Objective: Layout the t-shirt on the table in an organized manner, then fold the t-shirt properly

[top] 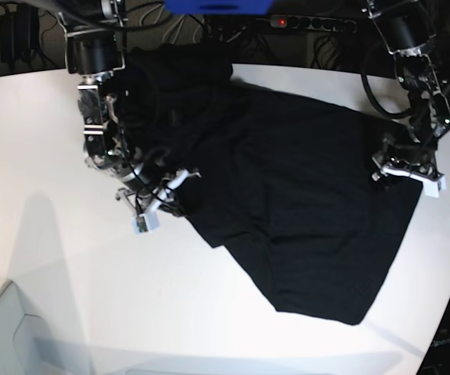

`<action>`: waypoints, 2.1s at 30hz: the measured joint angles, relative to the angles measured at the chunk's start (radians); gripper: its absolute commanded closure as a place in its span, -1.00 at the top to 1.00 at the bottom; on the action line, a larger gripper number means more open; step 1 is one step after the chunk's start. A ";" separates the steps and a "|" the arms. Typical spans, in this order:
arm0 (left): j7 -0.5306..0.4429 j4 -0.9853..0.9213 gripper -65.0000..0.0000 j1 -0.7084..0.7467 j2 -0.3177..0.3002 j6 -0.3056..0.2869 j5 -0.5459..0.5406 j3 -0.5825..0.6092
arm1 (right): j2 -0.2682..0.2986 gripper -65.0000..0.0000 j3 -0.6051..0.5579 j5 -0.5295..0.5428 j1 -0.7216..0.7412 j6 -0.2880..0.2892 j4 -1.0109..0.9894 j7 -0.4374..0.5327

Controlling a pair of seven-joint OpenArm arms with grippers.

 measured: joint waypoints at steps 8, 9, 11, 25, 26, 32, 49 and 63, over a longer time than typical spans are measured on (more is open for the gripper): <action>0.000 0.000 0.02 0.000 0.000 0.000 0.000 -0.002 | 0.005 -1.00 0.001 0.004 -0.002 0.002 0.161 -0.003; 0.000 0.000 0.02 0.000 0.000 0.000 0.000 -0.002 | 0.005 -1.00 0.001 0.003 0.003 0.002 0.164 -0.002; 0.000 0.000 0.02 0.000 0.000 0.000 0.000 -0.002 | 0.006 -1.00 0.001 0.003 0.006 0.002 0.164 -0.003; -0.003 0.000 0.02 0.000 0.000 0.000 -0.002 -0.004 | 0.019 -0.05 0.003 -0.003 0.024 0.003 0.052 -0.104; -0.003 0.000 0.02 0.001 0.000 0.000 -0.001 -0.004 | 0.019 -0.04 0.002 -0.003 0.024 0.003 0.051 -0.106; -0.003 0.000 0.02 0.001 0.000 0.000 0.000 -0.003 | 0.018 -0.04 -0.011 -0.003 0.024 0.003 0.048 -0.104; -0.003 0.000 0.02 0.009 0.000 0.000 -0.004 -0.004 | 0.005 -0.15 -0.024 0.000 0.073 0.003 -0.053 -0.099; -0.003 0.000 0.02 0.009 0.000 0.000 -0.005 -0.004 | -0.008 -1.00 -0.023 -0.002 0.059 0.007 -0.041 -0.105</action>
